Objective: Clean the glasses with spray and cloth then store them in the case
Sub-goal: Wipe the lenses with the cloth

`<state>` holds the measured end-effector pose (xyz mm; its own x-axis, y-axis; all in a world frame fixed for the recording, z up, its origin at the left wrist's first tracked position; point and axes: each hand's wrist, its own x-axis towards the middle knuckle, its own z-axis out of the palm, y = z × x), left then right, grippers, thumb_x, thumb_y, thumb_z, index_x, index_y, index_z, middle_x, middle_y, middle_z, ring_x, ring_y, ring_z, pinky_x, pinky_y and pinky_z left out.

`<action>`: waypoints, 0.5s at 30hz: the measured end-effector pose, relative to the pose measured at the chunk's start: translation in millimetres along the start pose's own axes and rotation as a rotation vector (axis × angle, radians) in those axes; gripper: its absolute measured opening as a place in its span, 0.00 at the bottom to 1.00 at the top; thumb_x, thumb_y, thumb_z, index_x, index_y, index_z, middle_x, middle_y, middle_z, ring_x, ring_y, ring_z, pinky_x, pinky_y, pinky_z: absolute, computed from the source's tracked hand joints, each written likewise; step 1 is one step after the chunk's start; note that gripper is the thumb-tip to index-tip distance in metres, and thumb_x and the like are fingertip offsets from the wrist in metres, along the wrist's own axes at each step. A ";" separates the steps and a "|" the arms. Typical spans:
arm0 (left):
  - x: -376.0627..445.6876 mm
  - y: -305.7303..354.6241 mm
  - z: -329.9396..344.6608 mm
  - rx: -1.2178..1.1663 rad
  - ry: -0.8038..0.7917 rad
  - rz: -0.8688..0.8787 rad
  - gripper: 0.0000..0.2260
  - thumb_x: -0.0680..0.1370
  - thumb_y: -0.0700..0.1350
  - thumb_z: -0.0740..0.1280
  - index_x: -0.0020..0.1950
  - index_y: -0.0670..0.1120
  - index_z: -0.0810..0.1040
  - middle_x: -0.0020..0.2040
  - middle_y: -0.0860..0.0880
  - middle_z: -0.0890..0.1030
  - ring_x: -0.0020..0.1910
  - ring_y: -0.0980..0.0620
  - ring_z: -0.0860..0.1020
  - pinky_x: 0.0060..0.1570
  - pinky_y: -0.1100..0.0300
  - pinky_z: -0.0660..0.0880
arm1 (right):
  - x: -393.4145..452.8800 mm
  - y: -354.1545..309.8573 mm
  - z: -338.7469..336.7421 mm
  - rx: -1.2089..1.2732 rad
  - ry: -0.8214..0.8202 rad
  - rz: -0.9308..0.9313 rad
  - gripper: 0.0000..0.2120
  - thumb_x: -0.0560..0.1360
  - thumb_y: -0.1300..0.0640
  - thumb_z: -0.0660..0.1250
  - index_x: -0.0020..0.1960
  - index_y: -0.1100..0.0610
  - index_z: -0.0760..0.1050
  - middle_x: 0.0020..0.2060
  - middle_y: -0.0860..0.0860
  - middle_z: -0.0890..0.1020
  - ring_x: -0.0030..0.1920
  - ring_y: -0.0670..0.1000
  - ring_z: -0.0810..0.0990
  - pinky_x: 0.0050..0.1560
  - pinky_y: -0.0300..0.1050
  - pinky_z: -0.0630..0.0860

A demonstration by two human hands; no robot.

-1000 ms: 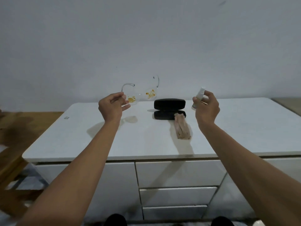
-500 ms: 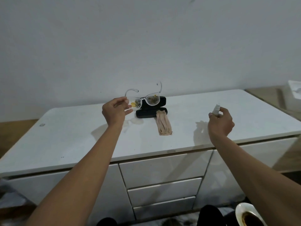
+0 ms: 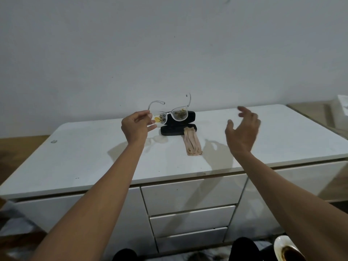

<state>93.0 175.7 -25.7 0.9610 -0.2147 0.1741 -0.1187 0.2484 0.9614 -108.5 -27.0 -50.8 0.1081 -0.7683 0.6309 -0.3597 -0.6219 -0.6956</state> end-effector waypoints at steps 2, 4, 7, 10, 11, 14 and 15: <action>-0.8 1.0 -1.4 -0.009 -0.005 0.000 0.06 0.75 0.31 0.73 0.51 0.36 0.85 0.39 0.42 0.84 0.33 0.48 0.84 0.39 0.51 0.85 | -6.0 -9.4 10.5 0.092 -0.200 -0.055 0.17 0.77 0.61 0.68 0.64 0.54 0.76 0.50 0.52 0.81 0.54 0.55 0.78 0.52 0.47 0.73; -1.9 2.6 -2.9 -0.007 -0.010 0.007 0.06 0.75 0.31 0.72 0.50 0.38 0.85 0.40 0.42 0.84 0.33 0.47 0.84 0.39 0.52 0.85 | -12.0 -17.7 20.6 0.142 -0.414 -0.029 0.14 0.78 0.60 0.69 0.63 0.52 0.77 0.48 0.50 0.82 0.50 0.53 0.80 0.51 0.46 0.76; -1.4 3.1 -6.1 -0.011 -0.003 0.006 0.06 0.75 0.32 0.72 0.50 0.38 0.85 0.39 0.42 0.85 0.34 0.46 0.84 0.39 0.51 0.85 | -16.2 -25.0 33.4 0.118 -0.709 -0.019 0.15 0.77 0.59 0.71 0.63 0.52 0.80 0.52 0.50 0.83 0.49 0.49 0.80 0.52 0.47 0.78; 1.2 1.7 -10.9 -0.013 0.001 0.001 0.06 0.75 0.31 0.73 0.50 0.38 0.85 0.40 0.41 0.85 0.35 0.45 0.84 0.40 0.50 0.85 | -15.3 -29.2 43.3 -0.033 -0.924 -0.078 0.13 0.76 0.59 0.71 0.60 0.52 0.83 0.59 0.51 0.83 0.53 0.51 0.80 0.51 0.44 0.75; 2.0 1.1 -12.2 -0.015 0.001 0.000 0.06 0.75 0.31 0.72 0.50 0.38 0.85 0.40 0.41 0.85 0.35 0.45 0.84 0.40 0.50 0.85 | -14.4 -30.5 45.0 -0.103 -0.963 -0.106 0.13 0.77 0.60 0.69 0.59 0.50 0.84 0.60 0.52 0.83 0.54 0.53 0.80 0.51 0.45 0.76; 3.3 -1.2 -14.3 -0.015 0.002 -0.004 0.06 0.75 0.31 0.72 0.48 0.40 0.86 0.41 0.40 0.84 0.36 0.44 0.83 0.39 0.50 0.85 | -11.6 -32.3 47.9 -0.320 -1.088 -0.230 0.18 0.76 0.61 0.65 0.59 0.45 0.84 0.61 0.53 0.82 0.56 0.55 0.81 0.51 0.45 0.76; 3.4 -2.2 -14.7 -0.013 0.001 -0.006 0.06 0.75 0.31 0.72 0.47 0.41 0.86 0.41 0.40 0.84 0.36 0.44 0.83 0.39 0.51 0.85 | -11.4 -33.5 48.0 -0.373 -1.141 -0.263 0.18 0.76 0.60 0.65 0.60 0.44 0.83 0.60 0.53 0.82 0.57 0.55 0.80 0.52 0.45 0.76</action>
<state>100.2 188.3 -30.4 0.9621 -0.2149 0.1678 -0.1095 0.2590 0.9596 -53.3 -4.7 -51.2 0.8989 -0.4348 -0.0553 -0.4270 -0.8404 -0.3336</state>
